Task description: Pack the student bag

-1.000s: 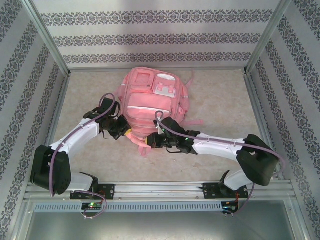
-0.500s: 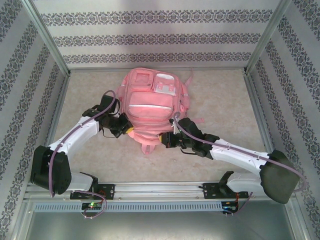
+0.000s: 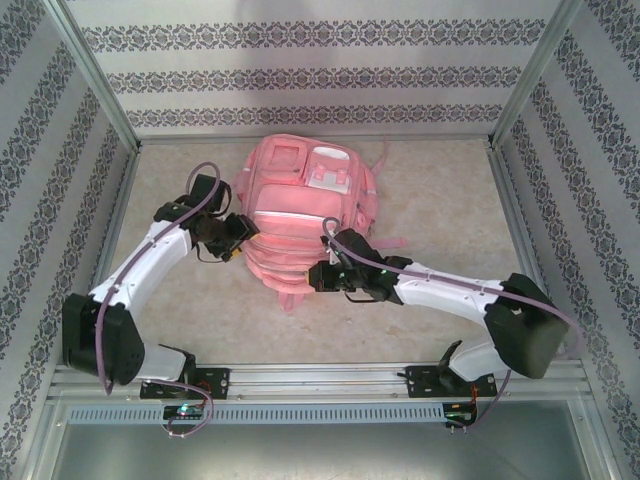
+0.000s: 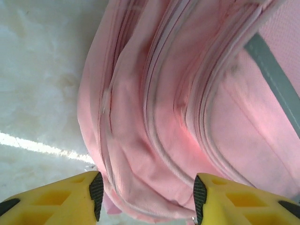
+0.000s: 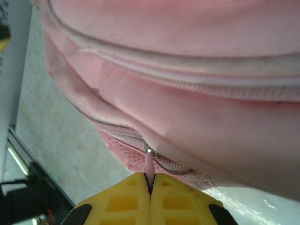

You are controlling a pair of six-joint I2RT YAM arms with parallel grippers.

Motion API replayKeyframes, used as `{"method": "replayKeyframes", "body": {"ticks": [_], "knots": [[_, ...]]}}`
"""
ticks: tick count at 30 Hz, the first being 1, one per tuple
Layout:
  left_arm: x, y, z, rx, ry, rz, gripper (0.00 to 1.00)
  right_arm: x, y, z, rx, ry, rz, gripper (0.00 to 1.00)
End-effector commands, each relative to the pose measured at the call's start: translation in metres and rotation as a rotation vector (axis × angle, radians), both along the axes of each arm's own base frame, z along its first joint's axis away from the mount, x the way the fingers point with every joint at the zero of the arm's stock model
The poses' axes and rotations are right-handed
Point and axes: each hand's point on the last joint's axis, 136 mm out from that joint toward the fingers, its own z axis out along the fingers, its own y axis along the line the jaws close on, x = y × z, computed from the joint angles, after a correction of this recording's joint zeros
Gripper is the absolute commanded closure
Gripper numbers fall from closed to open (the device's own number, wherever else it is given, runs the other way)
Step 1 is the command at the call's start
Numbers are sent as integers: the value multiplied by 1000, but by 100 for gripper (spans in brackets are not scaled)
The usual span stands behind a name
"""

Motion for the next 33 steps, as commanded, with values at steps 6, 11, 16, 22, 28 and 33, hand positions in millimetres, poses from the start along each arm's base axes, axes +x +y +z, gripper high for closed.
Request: {"method": "replayKeyframes", "body": {"ticks": [6,11,16,22,28,33], "knots": [[-31,-12,-9,-153,50,133,43,23,55,37,214,27,-33,100],[-13,-26,-11,-170,13,119,45,22,64,37,224,38,-4,100],[-1,-38,-22,-143,15,101,52,20,61,31,206,39,-7,100],[-6,-39,-46,-125,71,104,51,20,54,31,202,27,-33,100],[-9,-29,-61,-71,101,151,64,18,45,29,200,25,-66,100],[0,-20,-66,3,112,187,91,4,21,11,120,31,-70,100]]}}
